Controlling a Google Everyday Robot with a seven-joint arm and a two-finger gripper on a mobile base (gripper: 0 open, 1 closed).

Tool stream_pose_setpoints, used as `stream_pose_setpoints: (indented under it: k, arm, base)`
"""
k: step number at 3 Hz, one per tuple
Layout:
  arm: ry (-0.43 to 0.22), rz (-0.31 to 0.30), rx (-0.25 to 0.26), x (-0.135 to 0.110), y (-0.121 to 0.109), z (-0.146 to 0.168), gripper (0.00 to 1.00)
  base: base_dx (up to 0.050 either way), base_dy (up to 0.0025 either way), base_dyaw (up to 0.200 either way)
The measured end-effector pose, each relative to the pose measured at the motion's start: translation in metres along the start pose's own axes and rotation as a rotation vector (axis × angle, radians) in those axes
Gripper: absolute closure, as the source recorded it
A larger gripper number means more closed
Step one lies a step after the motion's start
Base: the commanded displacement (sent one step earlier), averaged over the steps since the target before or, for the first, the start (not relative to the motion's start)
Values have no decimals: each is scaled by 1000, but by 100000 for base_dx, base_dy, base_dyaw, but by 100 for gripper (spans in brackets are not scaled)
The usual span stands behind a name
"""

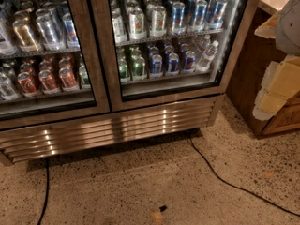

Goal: Open right fridge door

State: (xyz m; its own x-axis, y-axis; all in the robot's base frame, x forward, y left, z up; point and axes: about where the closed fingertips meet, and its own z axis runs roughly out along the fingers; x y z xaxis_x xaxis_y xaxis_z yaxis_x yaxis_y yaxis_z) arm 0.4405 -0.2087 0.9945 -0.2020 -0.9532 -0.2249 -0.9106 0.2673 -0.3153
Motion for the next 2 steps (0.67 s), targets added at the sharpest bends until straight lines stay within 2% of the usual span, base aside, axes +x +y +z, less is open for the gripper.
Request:
stream_pose_setpoints:
  k: [1, 2]
  arm:
    - [0, 0, 0, 0, 0, 0, 0]
    - [0, 0, 0, 79, 111, 80, 0]
  base:
    - [0, 0, 19599]
    - [0, 0, 0]
